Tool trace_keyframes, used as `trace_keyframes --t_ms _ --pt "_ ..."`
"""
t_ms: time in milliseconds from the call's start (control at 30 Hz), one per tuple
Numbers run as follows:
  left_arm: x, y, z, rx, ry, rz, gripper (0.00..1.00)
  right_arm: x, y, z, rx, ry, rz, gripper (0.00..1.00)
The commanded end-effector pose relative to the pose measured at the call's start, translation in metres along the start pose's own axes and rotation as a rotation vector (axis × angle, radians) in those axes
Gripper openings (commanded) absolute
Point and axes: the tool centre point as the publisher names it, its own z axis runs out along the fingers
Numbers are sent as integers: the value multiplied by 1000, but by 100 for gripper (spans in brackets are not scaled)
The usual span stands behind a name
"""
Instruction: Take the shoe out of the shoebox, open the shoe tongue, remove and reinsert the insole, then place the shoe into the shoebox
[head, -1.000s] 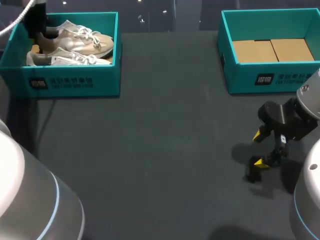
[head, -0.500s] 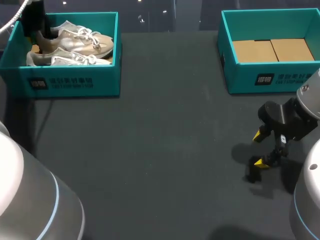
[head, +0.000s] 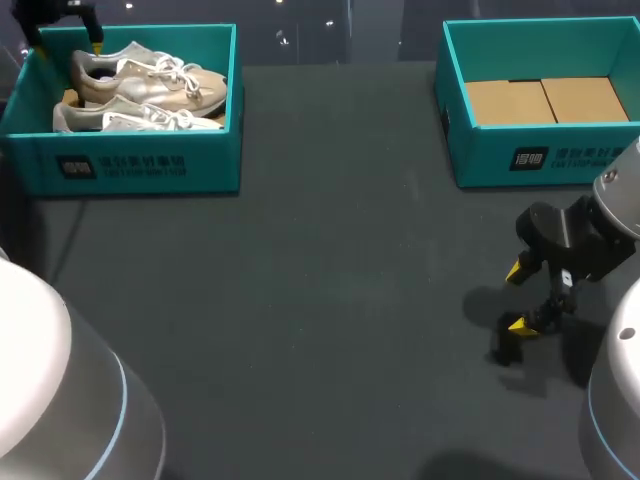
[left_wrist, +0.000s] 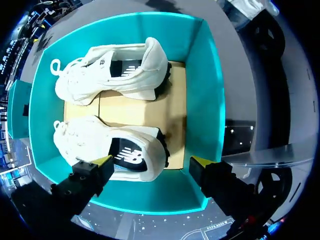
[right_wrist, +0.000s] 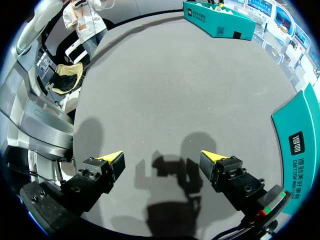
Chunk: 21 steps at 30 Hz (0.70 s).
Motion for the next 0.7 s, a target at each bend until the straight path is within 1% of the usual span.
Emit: trace_keyframes --t_ms 33,167,233,267,300,700 --pt "-2 -59 -35 -53 -12 21 100 1 0 1 1 -2 0 100" --pt "-2 -83 -43 -39 -9 23 100 1 0 1 1 -2 0 100" --pt "1 -100 -47 -14 1 23 100 1 0 1 1 -2 0 100" --pt "1 -105 -49 -23 14 13 100 1 0 1 1 -2 0 100" --pt "3 -114 -53 -51 34 6 100 1 0 1 1 -2 0 100" --pt "3 -114 -53 -51 34 6 100 1 0 1 1 -2 0 100"
